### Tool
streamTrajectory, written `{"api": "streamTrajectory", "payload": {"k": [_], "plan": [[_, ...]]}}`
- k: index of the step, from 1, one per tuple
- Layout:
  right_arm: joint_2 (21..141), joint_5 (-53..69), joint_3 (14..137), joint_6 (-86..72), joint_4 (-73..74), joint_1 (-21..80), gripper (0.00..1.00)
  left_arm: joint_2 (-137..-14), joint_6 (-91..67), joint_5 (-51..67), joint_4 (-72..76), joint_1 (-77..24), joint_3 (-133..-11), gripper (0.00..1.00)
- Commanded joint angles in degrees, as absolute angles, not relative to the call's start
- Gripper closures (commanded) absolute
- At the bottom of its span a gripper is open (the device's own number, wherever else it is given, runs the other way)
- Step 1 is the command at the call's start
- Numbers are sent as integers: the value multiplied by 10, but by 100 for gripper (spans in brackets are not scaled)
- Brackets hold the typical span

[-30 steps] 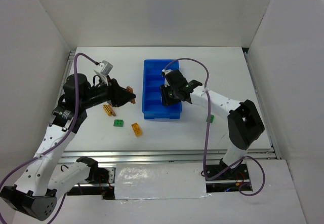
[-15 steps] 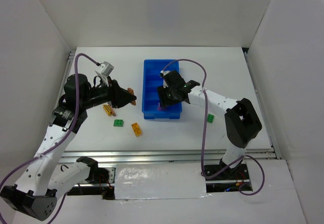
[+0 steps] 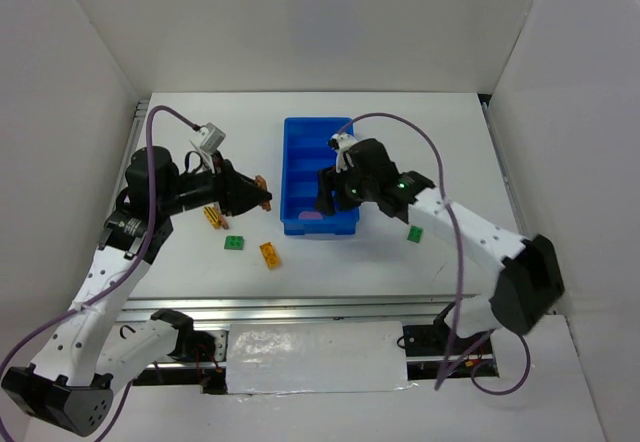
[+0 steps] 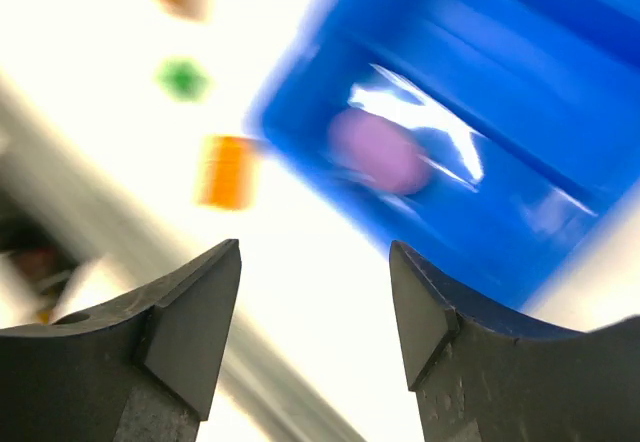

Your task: Sort the legos into containers by color

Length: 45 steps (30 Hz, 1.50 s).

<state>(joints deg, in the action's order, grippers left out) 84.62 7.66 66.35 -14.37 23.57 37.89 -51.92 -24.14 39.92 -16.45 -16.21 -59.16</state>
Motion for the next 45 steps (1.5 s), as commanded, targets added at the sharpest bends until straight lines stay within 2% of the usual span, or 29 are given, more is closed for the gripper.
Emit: {"api": "streamTrajectory", "payload": {"k": [1, 3, 8, 11, 16, 21, 30, 35, 38, 41, 42, 44, 45], "plan": [[719, 272, 608, -129, 134, 383, 31, -505, -247, 488, -99, -156, -580, 100], [685, 382, 579, -147, 57, 384, 26, -502, -263, 537, -57, -152, -570, 100], [650, 477, 531, -270, -128, 390, 24, -497, -329, 643, 60, -149, -534, 100], [654, 454, 519, -313, -202, 422, 22, -494, -362, 648, 99, -149, -526, 100], [672, 388, 531, -315, -237, 468, 22, -486, -405, 629, 137, -149, -515, 100], [702, 421, 536, -336, -308, 490, 23, -485, -449, 635, 179, -149, -502, 100], [714, 399, 569, -317, -293, 499, 26, -485, -456, 642, 184, -149, -497, 100], [726, 395, 574, -335, -320, 500, 34, -483, -454, 642, 183, -149, -490, 100], [730, 397, 577, -337, -323, 503, 43, -486, -451, 642, 179, -149, -493, 100], [734, 398, 573, -336, -329, 504, 58, -486, -450, 641, 174, -149, -497, 100], [733, 396, 570, -337, -334, 504, 67, -486, -450, 641, 174, -149, -498, 100], [730, 396, 564, -341, -342, 502, 77, -485, -449, 641, 173, -149, -498, 100], [730, 397, 564, -340, -342, 503, 88, -486, -447, 640, 172, -149, -499, 100]]}}
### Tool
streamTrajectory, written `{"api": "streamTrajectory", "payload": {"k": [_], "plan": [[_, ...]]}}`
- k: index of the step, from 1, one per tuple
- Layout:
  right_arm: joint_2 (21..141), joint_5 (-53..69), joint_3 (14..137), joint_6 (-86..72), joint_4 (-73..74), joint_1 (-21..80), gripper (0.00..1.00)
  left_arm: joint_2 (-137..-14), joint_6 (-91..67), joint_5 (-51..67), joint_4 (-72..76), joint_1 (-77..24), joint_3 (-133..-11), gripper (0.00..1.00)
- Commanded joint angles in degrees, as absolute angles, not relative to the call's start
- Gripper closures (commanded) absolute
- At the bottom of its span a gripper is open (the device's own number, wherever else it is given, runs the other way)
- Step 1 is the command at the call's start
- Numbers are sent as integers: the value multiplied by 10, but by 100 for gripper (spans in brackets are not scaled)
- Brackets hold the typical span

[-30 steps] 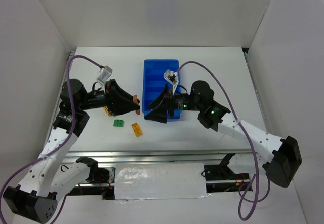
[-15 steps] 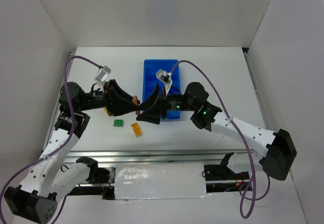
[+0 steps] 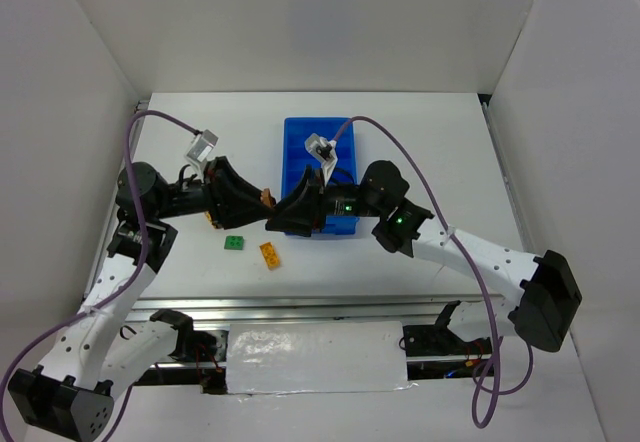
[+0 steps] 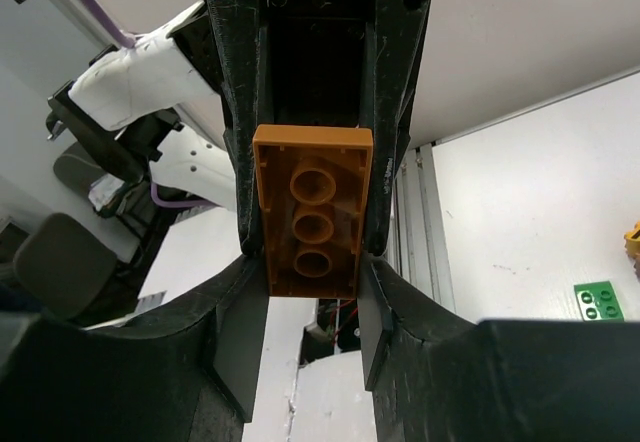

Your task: Sort the legos into containers by color

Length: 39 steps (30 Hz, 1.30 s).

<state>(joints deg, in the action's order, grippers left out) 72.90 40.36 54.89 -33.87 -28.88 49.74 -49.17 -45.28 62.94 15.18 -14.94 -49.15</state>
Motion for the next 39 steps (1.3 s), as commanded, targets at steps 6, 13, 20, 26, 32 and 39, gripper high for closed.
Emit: {"api": "streamTrajectory", "payload": {"k": [6, 13, 20, 26, 32, 39], "plan": [[731, 400, 563, -329, -328, 503, 100, -490, -436, 634, 156, -149, -506, 32], [735, 398, 556, -302, -292, 503, 100, -492, -405, 594, 91, -149, -537, 1], [725, 382, 541, -252, -235, 483, 100, -528, -304, 367, -160, -149, -657, 0], [708, 345, 522, -248, -193, 431, 100, -541, -296, 270, -206, -149, -683, 0], [759, 167, 618, -157, 50, 414, 100, -540, -280, 133, -286, -147, -709, 0], [913, -76, 741, -86, 220, 406, 100, -515, -259, 26, -306, -144, -672, 0]]}}
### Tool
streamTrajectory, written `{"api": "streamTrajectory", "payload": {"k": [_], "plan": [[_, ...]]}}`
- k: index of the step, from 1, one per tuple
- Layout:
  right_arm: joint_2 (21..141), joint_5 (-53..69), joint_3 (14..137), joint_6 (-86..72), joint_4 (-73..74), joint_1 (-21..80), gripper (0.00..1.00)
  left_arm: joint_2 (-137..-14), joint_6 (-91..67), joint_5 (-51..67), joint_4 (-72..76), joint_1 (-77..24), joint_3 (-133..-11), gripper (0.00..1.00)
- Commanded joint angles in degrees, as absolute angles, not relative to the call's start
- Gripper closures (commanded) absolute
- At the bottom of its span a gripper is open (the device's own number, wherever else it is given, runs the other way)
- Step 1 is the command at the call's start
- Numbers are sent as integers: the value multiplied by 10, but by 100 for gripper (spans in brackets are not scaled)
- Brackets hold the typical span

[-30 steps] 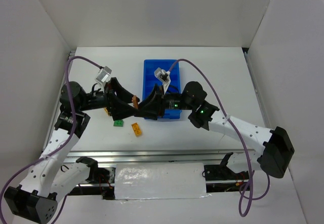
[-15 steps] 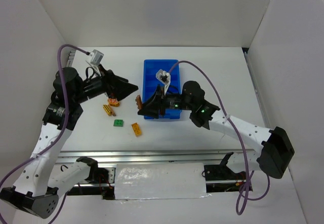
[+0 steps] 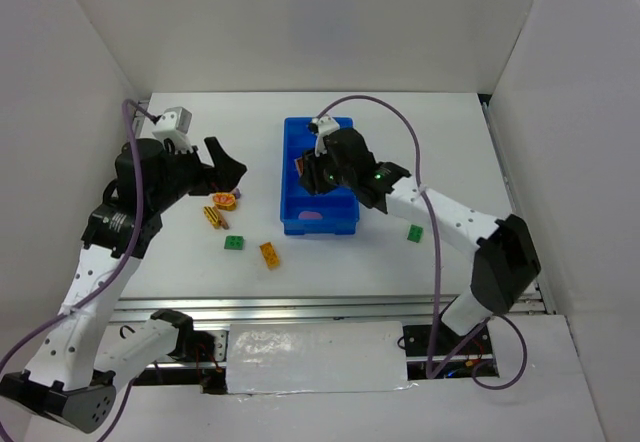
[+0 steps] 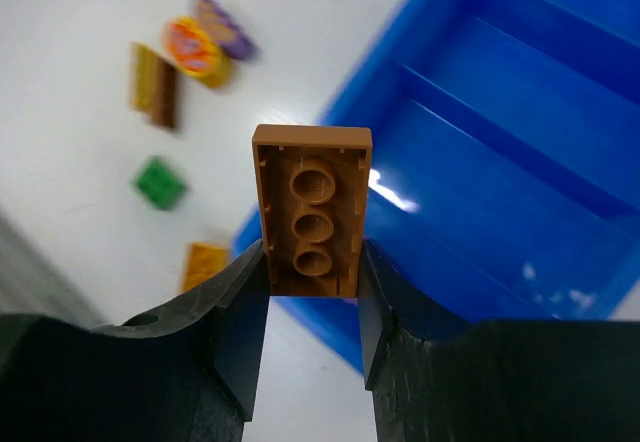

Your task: Sort the legos into containers by color

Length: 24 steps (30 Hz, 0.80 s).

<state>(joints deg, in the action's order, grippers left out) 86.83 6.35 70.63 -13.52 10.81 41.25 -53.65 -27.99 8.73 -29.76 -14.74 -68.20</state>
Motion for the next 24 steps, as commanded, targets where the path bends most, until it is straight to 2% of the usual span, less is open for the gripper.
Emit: {"api": "streamTrajectory", "payload": {"k": [1, 9, 15, 24], "plan": [[923, -86, 754, -72, 224, 405, 100, -511, -258, 23, -302, -143, -652, 0], [1012, -146, 805, -9, 219, 388, 99, -490, -243, 38, -269, -142, -592, 0], [1081, -138, 847, -6, 242, 379, 96, -498, -238, 72, -256, -141, -588, 1], [1106, -124, 848, -9, 235, 379, 85, -503, -233, 98, -250, -135, -587, 0]]}}
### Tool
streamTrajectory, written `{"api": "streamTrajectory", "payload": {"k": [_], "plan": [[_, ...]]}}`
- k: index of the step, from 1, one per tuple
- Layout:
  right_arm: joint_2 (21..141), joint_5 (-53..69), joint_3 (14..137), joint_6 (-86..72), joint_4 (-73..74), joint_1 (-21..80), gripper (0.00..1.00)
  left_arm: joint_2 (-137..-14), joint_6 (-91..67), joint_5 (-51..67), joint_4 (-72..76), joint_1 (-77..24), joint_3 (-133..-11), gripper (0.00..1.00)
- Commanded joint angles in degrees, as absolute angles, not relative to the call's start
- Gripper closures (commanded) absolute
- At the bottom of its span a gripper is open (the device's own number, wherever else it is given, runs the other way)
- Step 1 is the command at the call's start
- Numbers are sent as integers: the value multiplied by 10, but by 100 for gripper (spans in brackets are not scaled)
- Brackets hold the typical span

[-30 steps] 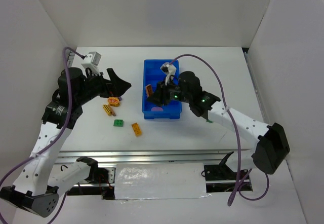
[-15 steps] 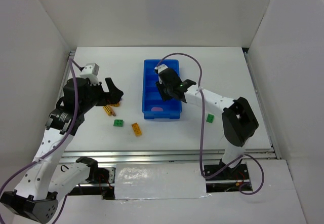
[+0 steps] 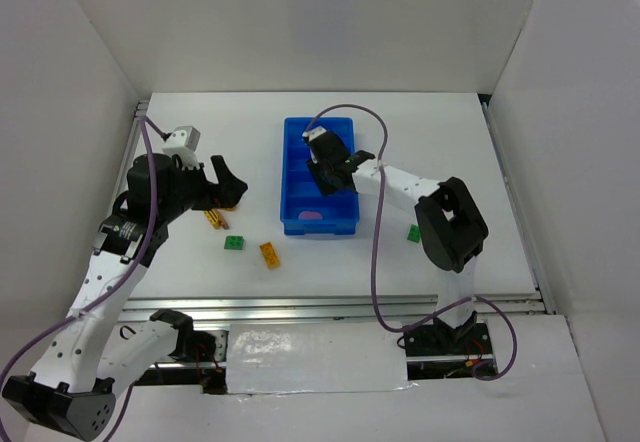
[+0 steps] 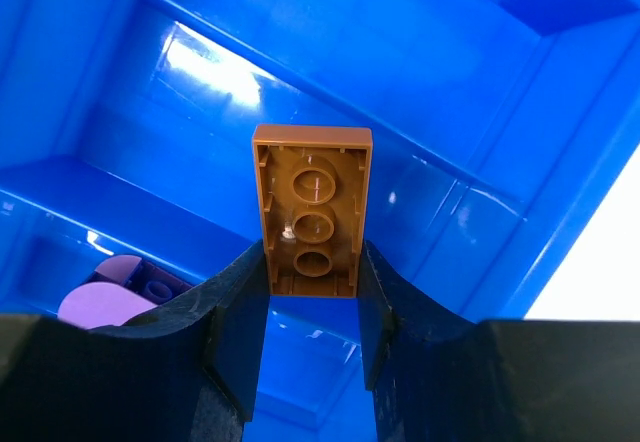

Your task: Sort the legos into containers by color

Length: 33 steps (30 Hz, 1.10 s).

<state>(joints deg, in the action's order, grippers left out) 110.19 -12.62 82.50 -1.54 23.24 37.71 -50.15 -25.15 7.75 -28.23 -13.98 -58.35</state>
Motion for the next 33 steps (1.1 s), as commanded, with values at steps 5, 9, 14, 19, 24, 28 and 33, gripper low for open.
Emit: {"api": "streamTrajectory", "payload": {"k": [5, 9, 14, 19, 24, 28, 33], "plan": [[1105, -110, 845, -16, 229, 378, 69, -503, -231, 106, -250, -134, -586, 0], [1104, -103, 843, -18, 226, 378, 59, -501, -229, 112, -249, -134, -584, 0], [1104, -104, 848, -18, 227, 379, 53, -501, -228, 120, -247, -132, -584, 0], [1096, -103, 847, -19, 227, 378, 45, -499, -227, 124, -246, -131, -582, 0], [1085, -105, 846, -21, 228, 378, 45, -499, -229, 124, -245, -129, -582, 1], [1057, -105, 847, -31, 234, 379, 45, -500, -234, 110, -249, -127, -583, 0], [980, -78, 847, -60, 242, 379, 44, -506, -246, 74, -258, -120, -584, 0]]}}
